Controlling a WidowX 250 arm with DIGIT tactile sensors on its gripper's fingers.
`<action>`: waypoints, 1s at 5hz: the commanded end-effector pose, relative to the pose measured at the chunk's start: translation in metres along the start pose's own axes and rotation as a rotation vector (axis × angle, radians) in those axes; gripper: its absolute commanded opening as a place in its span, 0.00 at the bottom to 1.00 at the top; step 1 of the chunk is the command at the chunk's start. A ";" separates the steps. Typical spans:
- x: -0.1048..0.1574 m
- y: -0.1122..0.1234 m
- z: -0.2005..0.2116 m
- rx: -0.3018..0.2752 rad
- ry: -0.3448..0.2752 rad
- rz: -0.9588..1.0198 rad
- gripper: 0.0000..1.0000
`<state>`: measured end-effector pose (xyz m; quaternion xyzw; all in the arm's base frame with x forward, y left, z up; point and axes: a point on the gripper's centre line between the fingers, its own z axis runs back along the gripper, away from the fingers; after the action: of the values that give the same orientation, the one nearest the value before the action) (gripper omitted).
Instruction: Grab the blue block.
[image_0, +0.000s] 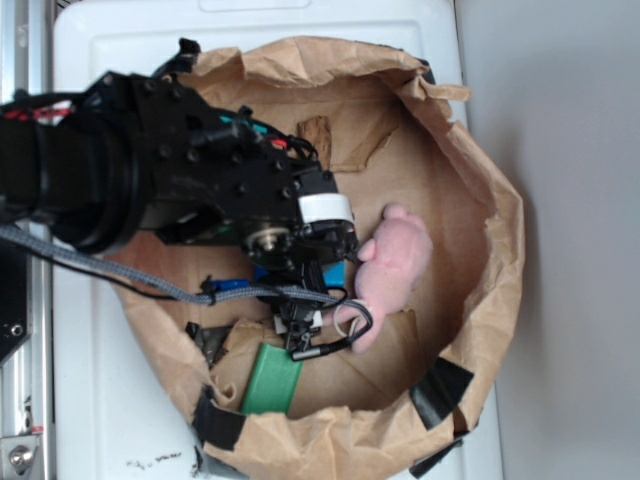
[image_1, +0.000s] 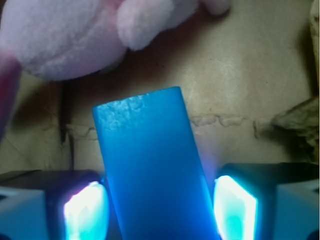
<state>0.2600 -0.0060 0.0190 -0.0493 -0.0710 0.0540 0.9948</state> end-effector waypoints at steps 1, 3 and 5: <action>-0.002 0.000 0.016 -0.038 -0.039 -0.011 0.00; -0.013 0.011 0.086 -0.097 -0.023 -0.001 0.00; -0.006 0.037 0.140 -0.026 -0.095 0.098 0.00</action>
<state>0.2258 0.0344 0.1370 -0.0723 -0.0846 0.0946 0.9893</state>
